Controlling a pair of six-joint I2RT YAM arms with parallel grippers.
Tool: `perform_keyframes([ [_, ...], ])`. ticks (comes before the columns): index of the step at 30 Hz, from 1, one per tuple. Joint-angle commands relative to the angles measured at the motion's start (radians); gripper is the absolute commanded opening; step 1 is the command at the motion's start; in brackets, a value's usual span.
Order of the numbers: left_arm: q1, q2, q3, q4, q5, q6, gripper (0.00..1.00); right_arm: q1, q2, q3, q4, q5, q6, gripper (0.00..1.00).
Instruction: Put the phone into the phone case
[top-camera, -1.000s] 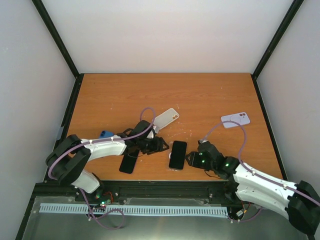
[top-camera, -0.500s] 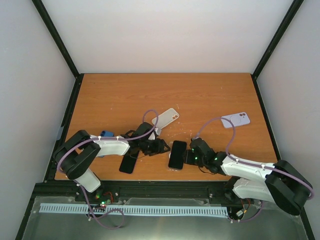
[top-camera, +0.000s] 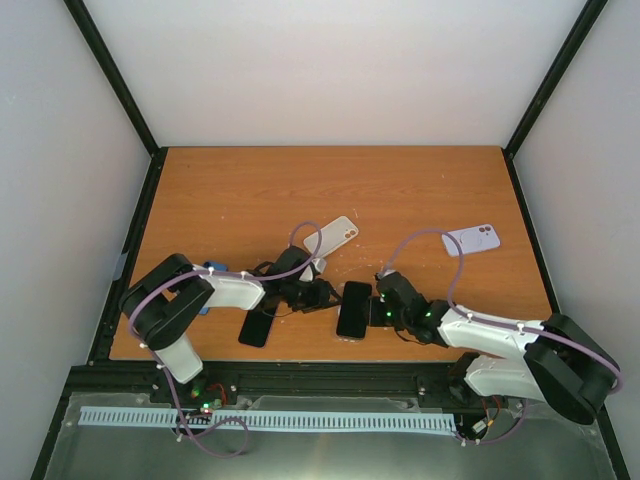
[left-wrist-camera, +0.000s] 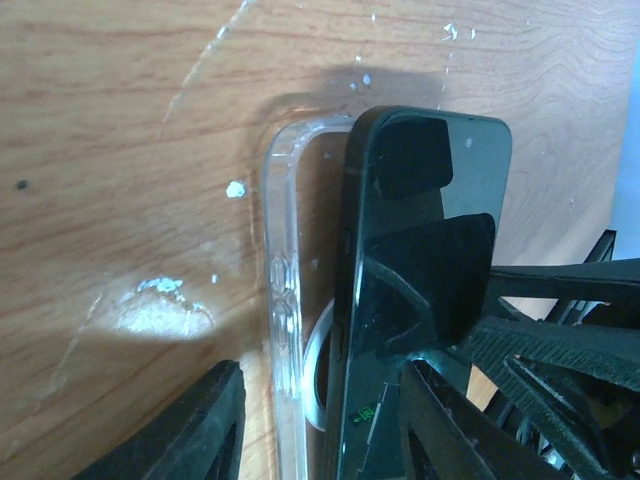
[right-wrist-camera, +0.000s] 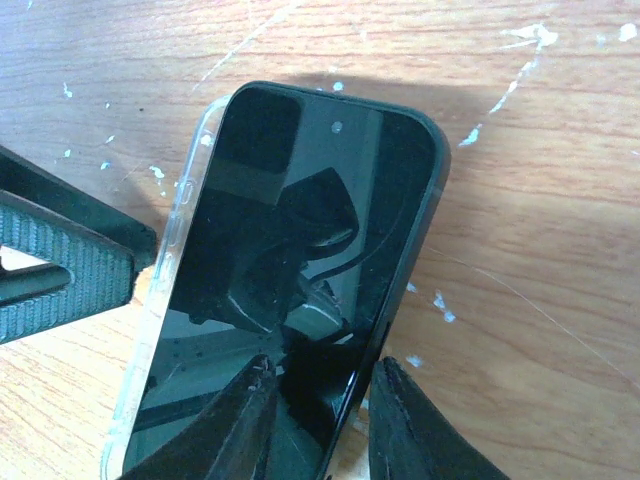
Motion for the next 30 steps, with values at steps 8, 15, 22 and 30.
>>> perform_keyframes([
  [8, 0.000, 0.027, 0.015, 0.079, 0.019, 0.014, 0.39, -0.006, 0.049, 0.028, 0.110, -0.074, -0.083, 0.26],
  [15, -0.020, 0.028, -0.006, 0.084, 0.027, -0.043, 0.34, -0.006, 0.075, 0.026, 0.081, -0.108, 0.089, 0.24],
  [22, -0.049, 0.009, -0.020, 0.070, 0.041, -0.108, 0.32, -0.006, -0.087, -0.008, 0.029, -0.070, 0.203, 0.30],
  [30, -0.049, -0.054, -0.052, 0.031, -0.007, -0.125, 0.36, -0.006, -0.202, -0.074, -0.023, -0.026, 0.245, 0.46],
])
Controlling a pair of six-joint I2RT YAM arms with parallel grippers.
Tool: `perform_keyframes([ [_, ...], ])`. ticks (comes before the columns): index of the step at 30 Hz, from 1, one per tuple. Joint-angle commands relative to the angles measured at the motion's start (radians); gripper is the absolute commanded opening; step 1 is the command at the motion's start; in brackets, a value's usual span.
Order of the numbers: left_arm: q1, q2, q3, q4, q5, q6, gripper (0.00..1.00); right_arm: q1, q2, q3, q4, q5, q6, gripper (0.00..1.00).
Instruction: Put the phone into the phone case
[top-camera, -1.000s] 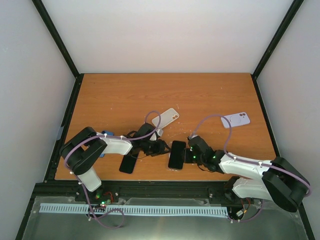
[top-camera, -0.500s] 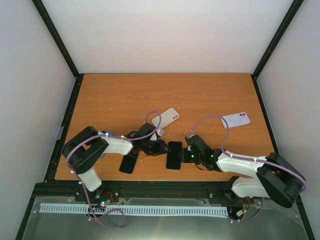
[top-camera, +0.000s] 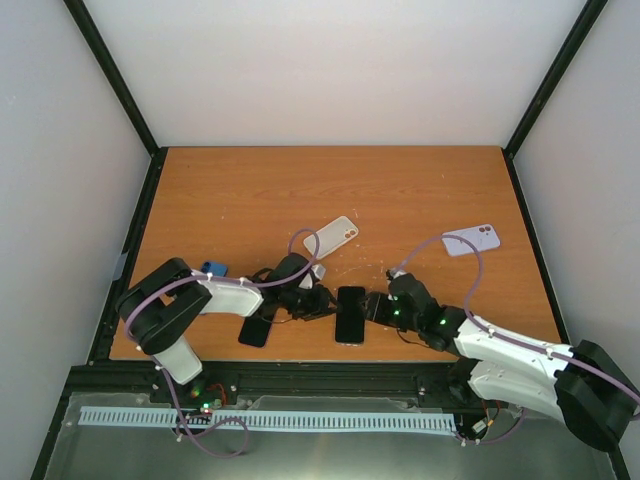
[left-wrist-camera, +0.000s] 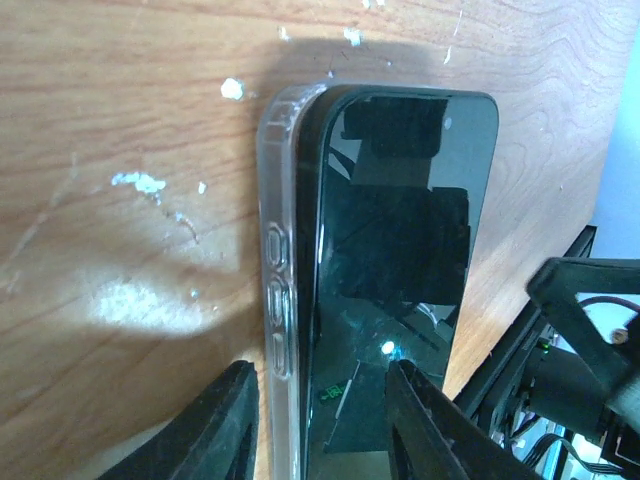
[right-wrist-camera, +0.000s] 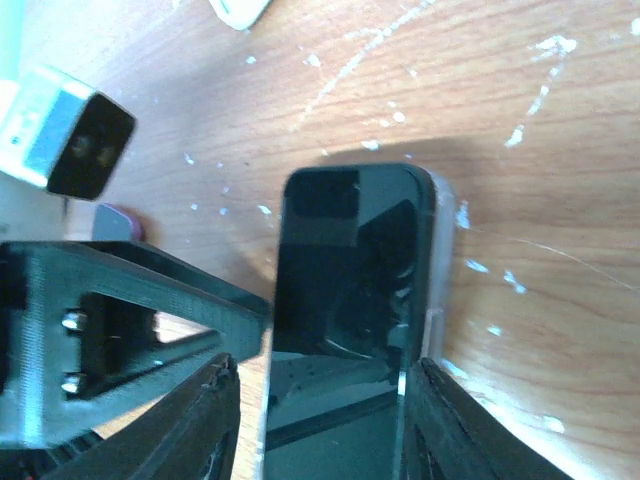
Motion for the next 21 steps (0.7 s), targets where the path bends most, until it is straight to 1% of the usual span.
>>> perform_keyframes([
  [1, -0.006, -0.041, -0.011, -0.010, -0.020, -0.020, 0.36, -0.001, -0.029, -0.063, -0.014, 0.023, 0.053, 0.47],
  [8, -0.004, -0.031, -0.031, 0.024, -0.010, -0.010, 0.36, -0.001, 0.010, -0.088, 0.065, -0.026, 0.085, 0.53],
  [12, -0.002, -0.028, -0.061, 0.067, 0.005, -0.026, 0.36, -0.001, 0.059, -0.112, 0.147, -0.050, 0.115, 0.57],
  [16, -0.002, -0.028, -0.069, 0.089, 0.016, -0.023, 0.35, -0.001, 0.117, -0.113, 0.182, -0.059, 0.123, 0.58],
  [21, -0.003, -0.008, -0.085, 0.136, 0.040, -0.041, 0.32, -0.001, 0.157, -0.110, 0.267, -0.100, 0.140, 0.57],
])
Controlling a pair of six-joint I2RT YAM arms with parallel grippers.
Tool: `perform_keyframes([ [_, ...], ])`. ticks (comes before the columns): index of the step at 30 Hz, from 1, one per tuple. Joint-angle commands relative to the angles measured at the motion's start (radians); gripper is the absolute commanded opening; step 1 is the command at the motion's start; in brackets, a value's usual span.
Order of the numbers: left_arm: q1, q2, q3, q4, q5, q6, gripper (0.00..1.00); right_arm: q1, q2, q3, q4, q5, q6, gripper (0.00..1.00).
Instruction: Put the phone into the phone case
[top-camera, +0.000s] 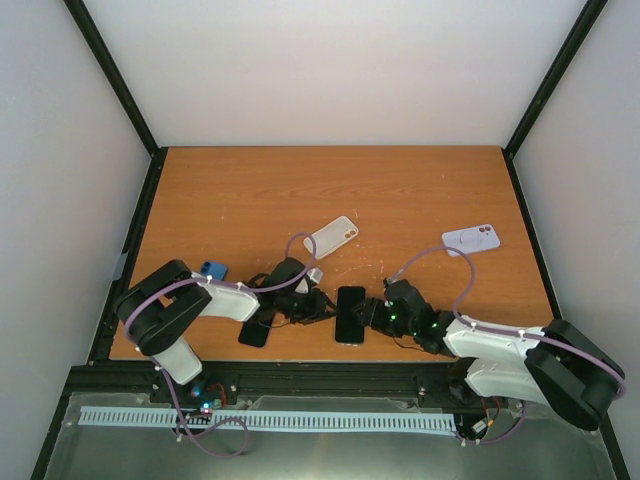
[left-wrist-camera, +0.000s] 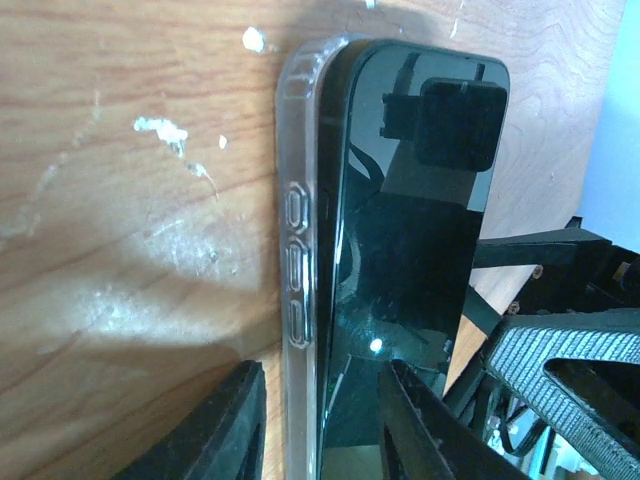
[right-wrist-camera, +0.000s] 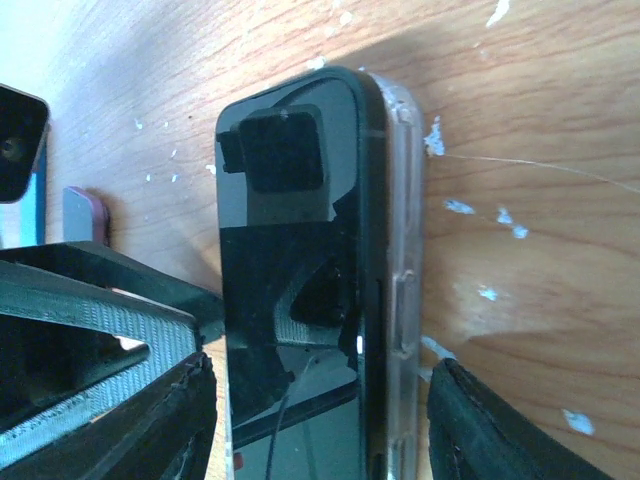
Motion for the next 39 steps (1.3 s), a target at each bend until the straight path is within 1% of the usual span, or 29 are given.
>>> perform_keyframes([
  [1, -0.003, 0.019, -0.017, 0.069, 0.037, -0.027, 0.31, -0.001, 0.025, -0.012, 0.099, -0.040, 0.030, 0.57],
  [6, -0.003, 0.039, -0.035, 0.136, 0.076, -0.052, 0.27, -0.001, -0.003, -0.022, 0.237, -0.125, 0.060, 0.55],
  [9, -0.003, 0.030, -0.036, 0.127, 0.074, -0.052, 0.27, -0.002, -0.022, -0.022, 0.260, -0.149, 0.080, 0.55],
  [13, -0.002, 0.004, -0.042, 0.095, 0.037, -0.046, 0.28, -0.001, -0.039, -0.026, 0.299, -0.178, 0.107, 0.55],
  [19, -0.003, -0.021, -0.076, 0.112, 0.029, -0.052, 0.33, -0.001, -0.033, -0.032, 0.370, -0.223, 0.165, 0.55],
  [22, -0.002, -0.033, -0.094, 0.121, 0.030, -0.047, 0.35, 0.000, -0.029, -0.029, 0.388, -0.232, 0.176, 0.55],
  [25, -0.002, -0.051, -0.098, 0.101, 0.013, -0.035, 0.35, -0.001, -0.015, -0.016, 0.370, -0.246, 0.170, 0.55],
  [30, -0.002, -0.080, -0.107, 0.066, -0.017, -0.010, 0.36, 0.002, 0.052, -0.006, 0.370, -0.302, 0.156, 0.56],
  [31, -0.002, -0.083, -0.110, 0.060, -0.024, -0.009, 0.36, 0.002, 0.058, -0.006, 0.355, -0.304, 0.142, 0.56],
  [33, -0.002, -0.086, -0.110, 0.048, -0.030, -0.005, 0.36, 0.002, 0.040, 0.023, 0.225, -0.256, 0.063, 0.56],
  [36, -0.003, -0.085, -0.107, 0.041, -0.028, -0.003, 0.35, 0.002, -0.020, 0.108, -0.086, -0.083, -0.070, 0.56],
  [37, -0.002, -0.085, -0.105, 0.039, -0.028, -0.002, 0.35, 0.002, -0.041, 0.123, -0.164, -0.023, -0.105, 0.55],
  [39, -0.002, -0.086, -0.101, 0.039, -0.026, -0.002, 0.35, 0.002, -0.085, 0.131, -0.242, 0.052, -0.135, 0.52],
])
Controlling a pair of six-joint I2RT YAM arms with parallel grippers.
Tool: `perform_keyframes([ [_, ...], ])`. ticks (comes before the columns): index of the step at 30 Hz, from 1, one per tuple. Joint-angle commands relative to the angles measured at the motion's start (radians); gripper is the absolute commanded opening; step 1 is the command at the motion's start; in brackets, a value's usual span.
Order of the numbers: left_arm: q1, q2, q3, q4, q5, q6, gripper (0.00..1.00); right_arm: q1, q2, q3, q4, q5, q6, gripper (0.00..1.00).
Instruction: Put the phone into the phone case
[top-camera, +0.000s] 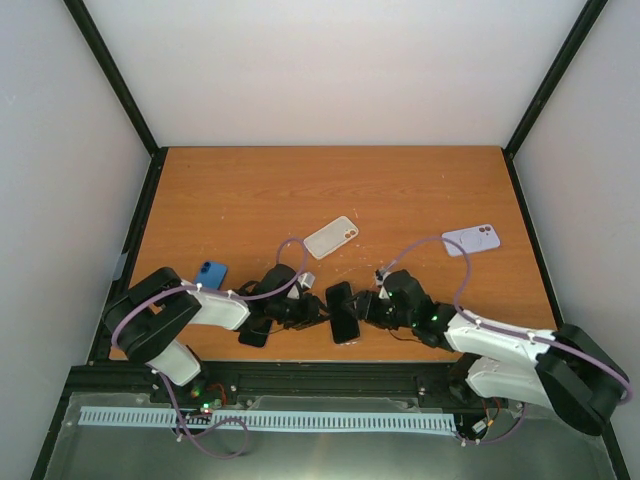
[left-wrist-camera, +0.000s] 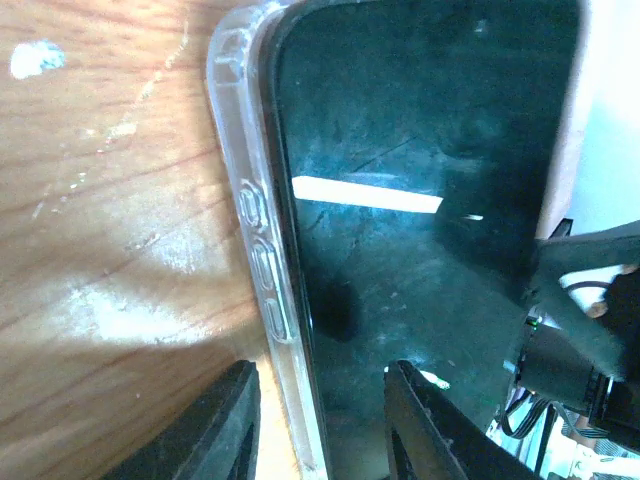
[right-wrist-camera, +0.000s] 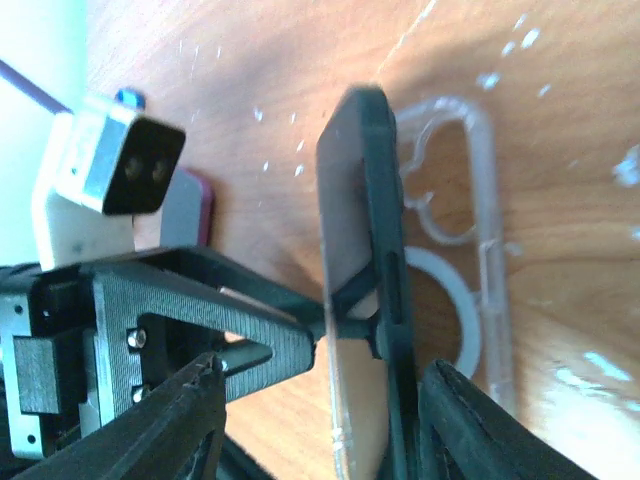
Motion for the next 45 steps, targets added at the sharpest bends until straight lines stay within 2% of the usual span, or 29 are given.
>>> perform_keyframes([
  [1, -0.007, -0.015, 0.006, -0.026, -0.020, 0.030, 0.35, 0.005, -0.103, 0.056, -0.285, 0.222, -0.152, 0.50],
  [4, -0.007, -0.014, 0.009, -0.014, -0.023, 0.032, 0.35, 0.005, -0.126, 0.026, -0.264, 0.237, -0.155, 0.44],
  [7, -0.007, -0.005, 0.013, 0.005, -0.021, 0.030, 0.35, 0.003, -0.097, 0.009, -0.229, 0.232, -0.154, 0.42],
  [14, -0.007, 0.025, 0.037, -0.003, -0.024, 0.031, 0.34, 0.004, 0.057, 0.012, -0.080, 0.143, -0.146, 0.49],
  [22, -0.006, 0.052, 0.041, 0.026, -0.011, 0.025, 0.27, 0.006, 0.216, -0.014, 0.118, 0.021, -0.087, 0.50],
  [29, -0.007, 0.049, 0.032, 0.027, -0.015, 0.024, 0.24, 0.006, 0.210, -0.050, 0.300, -0.086, -0.009, 0.50],
  [35, -0.007, 0.009, 0.003, 0.018, -0.030, 0.019, 0.30, 0.005, 0.200, -0.060, 0.392, -0.140, 0.054, 0.50],
  [45, -0.006, -0.033, -0.041, 0.050, -0.032, 0.014, 0.32, 0.006, 0.182, -0.118, 0.573, -0.165, 0.149, 0.51],
])
